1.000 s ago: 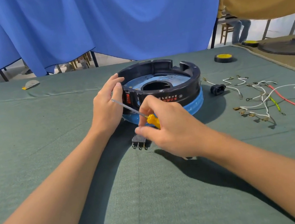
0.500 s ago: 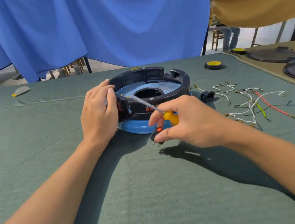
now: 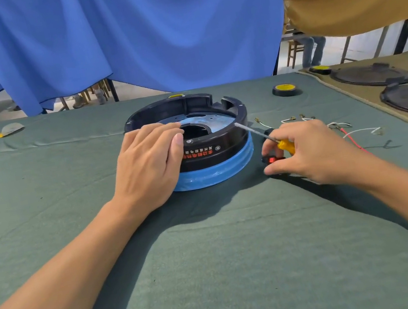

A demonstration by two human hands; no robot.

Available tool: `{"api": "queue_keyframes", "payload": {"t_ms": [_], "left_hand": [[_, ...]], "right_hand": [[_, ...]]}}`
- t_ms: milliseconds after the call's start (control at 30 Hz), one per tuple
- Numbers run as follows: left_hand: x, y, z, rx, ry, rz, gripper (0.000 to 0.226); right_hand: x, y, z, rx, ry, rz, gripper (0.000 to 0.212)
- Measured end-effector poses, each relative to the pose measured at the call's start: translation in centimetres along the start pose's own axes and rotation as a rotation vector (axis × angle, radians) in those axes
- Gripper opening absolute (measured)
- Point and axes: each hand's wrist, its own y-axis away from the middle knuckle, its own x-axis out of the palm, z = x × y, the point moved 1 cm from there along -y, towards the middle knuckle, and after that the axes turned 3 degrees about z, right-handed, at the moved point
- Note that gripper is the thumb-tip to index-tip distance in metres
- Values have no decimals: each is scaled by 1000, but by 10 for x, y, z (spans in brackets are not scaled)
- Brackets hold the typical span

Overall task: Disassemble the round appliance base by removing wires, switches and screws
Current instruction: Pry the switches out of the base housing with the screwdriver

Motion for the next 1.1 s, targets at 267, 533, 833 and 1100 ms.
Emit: {"api": "queue_keyframes", "payload": {"t_ms": [267, 533, 833, 1100], "left_hand": [[-1, 1, 0, -14, 12, 0, 38], [-2, 3, 0, -50, 24, 43, 37], [-4, 2, -1, -79, 30, 72, 36], [-4, 2, -1, -82, 32, 71, 36]], "right_hand": [[-14, 4, -9, 47, -128, 12, 18], [-3, 1, -17, 57, -15, 119, 26], [-1, -1, -21, 63, 44, 84, 33], [-1, -4, -16, 3, 25, 100, 35]]}}
